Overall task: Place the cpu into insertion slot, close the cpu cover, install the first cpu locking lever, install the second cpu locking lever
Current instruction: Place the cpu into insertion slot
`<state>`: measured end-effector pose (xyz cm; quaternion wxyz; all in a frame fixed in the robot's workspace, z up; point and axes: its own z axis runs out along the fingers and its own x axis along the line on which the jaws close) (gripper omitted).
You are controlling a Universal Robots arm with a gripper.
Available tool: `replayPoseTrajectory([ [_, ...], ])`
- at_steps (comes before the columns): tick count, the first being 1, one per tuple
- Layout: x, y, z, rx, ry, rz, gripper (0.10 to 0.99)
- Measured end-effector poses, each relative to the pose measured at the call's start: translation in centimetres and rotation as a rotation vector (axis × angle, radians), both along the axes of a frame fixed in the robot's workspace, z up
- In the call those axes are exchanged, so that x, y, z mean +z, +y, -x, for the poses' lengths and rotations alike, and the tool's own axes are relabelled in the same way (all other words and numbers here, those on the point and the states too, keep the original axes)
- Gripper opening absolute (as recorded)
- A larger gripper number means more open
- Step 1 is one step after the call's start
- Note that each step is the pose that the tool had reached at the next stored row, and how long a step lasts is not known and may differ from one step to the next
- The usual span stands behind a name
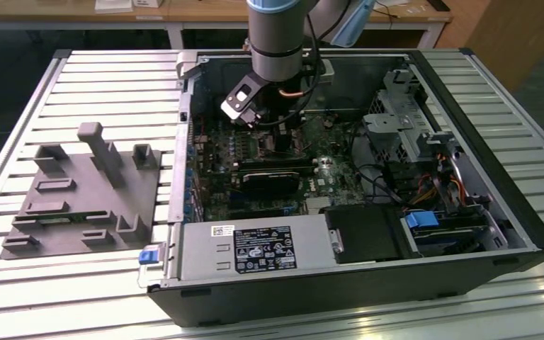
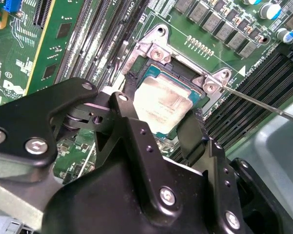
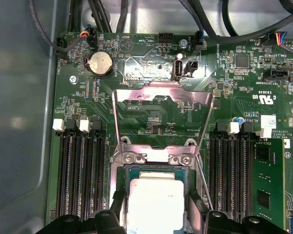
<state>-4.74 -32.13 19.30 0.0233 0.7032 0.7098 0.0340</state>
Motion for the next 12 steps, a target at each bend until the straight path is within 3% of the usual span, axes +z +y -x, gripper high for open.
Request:
replayPoseTrajectory([
  [12, 0.82, 0.0, -0.02, -0.004, 0.0003, 0.0, 0.612],
])
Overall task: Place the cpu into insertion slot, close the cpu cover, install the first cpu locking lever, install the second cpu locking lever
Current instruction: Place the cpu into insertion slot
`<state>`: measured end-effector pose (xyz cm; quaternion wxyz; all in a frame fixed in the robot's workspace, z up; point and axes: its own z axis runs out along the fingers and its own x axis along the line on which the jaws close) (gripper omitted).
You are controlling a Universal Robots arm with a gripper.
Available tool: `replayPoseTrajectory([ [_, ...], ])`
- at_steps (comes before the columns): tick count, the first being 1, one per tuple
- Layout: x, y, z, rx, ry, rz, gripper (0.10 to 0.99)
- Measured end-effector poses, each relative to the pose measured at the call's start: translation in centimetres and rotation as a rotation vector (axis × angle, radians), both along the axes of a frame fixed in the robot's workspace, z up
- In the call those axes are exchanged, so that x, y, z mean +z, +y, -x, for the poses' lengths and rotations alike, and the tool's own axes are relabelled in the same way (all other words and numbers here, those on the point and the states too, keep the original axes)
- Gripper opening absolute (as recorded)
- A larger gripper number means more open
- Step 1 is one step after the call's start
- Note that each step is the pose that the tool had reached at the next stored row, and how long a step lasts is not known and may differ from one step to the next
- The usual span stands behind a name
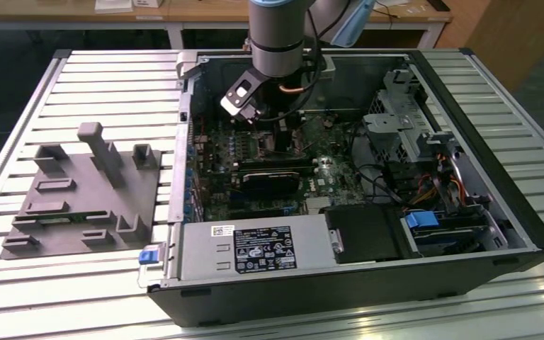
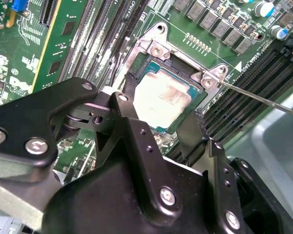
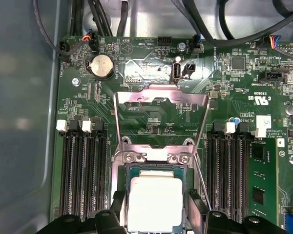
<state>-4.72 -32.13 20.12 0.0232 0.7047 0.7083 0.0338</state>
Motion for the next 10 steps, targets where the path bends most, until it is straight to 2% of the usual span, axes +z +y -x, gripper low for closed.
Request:
replayPoseTrajectory([
  [3, 0.31, 0.0, -0.03, -0.002, 0.0011, 0.0, 0.6],
  [5, 0.41, 0.01, -0.09, -0.004, 0.0027, 0.0, 0.475],
  [6, 0.44, 0.01, -0.12, -0.005, 0.0038, 0.0, 0.475],
  [9, 0.52, 0.0, -0.29, -0.009, 0.0089, 0.0, 0.302],
  [10, 0.54, 0.0, -0.36, -0.01, 0.011, 0.0, 0.302],
])
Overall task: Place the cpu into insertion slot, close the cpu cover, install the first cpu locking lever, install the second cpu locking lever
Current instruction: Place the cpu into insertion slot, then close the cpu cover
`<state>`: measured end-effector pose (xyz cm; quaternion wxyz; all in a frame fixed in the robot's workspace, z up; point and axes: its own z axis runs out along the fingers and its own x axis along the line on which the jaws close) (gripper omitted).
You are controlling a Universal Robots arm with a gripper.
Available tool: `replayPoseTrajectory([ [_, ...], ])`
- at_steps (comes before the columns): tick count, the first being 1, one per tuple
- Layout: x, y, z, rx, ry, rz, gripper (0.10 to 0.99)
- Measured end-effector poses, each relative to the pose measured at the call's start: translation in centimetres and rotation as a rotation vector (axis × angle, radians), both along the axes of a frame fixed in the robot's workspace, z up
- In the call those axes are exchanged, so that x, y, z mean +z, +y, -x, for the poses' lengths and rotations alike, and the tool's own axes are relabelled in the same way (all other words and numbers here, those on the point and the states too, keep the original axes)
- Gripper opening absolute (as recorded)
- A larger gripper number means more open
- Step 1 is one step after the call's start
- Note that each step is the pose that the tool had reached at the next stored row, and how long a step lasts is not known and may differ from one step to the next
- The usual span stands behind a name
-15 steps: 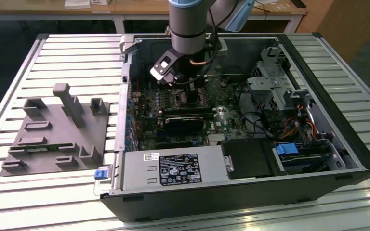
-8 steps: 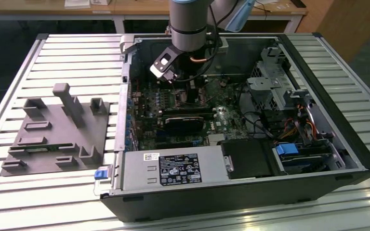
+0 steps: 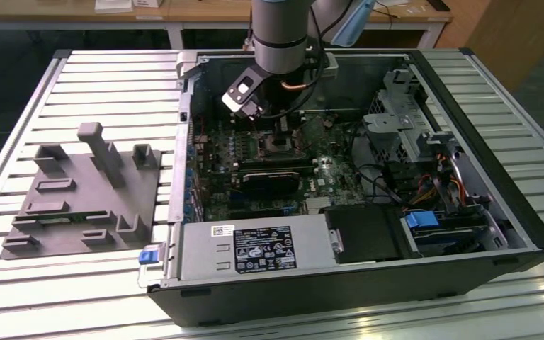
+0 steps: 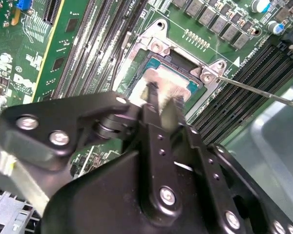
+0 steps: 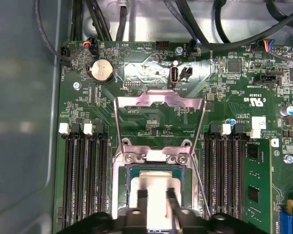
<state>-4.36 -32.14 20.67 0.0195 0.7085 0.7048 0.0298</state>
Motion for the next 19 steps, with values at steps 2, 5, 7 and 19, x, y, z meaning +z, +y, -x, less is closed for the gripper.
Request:
replayPoseTrajectory([
  [2, 0.08, 0.0, -0.08, -0.001, 0.0032, 0.0, 0.243],
  [5, 0.18, 0.01, -0.09, -0.002, 0.0049, 0.0, 0.106],
  [7, 0.2, 0.01, -0.1, -0.003, 0.0049, 0.0, 0.106],
  [19, 0.56, 0.0, -0.1, -0.003, 0.0052, 0.0, 0.106],
])
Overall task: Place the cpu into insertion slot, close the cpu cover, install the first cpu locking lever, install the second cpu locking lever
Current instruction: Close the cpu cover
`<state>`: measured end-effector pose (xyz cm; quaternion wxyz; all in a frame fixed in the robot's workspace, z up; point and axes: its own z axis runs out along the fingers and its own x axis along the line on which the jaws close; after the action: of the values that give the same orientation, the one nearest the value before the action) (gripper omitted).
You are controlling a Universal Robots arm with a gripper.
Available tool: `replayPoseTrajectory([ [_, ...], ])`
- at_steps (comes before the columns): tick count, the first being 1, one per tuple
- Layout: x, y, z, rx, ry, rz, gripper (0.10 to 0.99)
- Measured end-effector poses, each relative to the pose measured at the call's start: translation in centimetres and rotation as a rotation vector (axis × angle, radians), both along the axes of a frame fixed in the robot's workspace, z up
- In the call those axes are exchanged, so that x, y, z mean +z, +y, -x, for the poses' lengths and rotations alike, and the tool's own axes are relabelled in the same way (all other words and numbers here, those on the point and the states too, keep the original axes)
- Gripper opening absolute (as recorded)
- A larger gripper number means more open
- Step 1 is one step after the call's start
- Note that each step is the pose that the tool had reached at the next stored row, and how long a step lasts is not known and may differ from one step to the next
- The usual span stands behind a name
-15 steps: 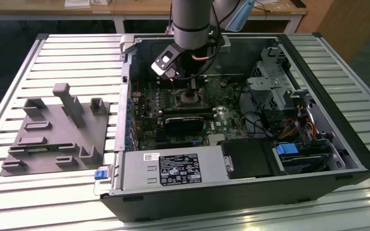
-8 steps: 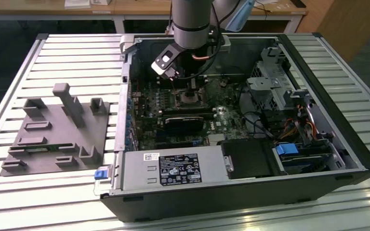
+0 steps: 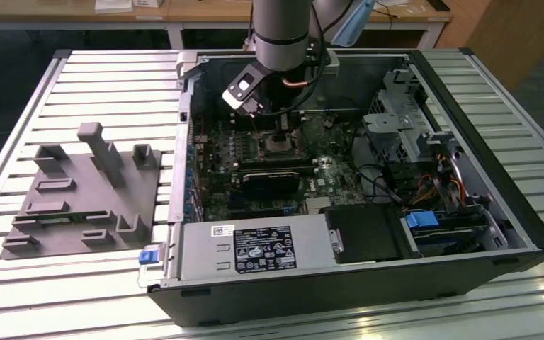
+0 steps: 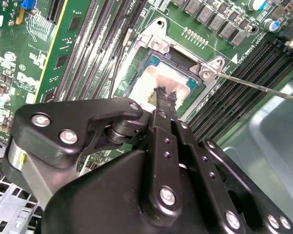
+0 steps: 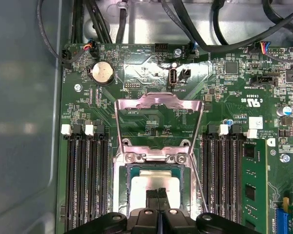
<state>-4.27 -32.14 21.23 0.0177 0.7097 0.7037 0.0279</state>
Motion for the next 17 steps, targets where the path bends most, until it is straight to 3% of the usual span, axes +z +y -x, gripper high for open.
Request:
replayPoseTrajectory([
  [17, 1.3, 0.0, -0.01, 0.0, 0.0005, 0.0, 0.106],
])
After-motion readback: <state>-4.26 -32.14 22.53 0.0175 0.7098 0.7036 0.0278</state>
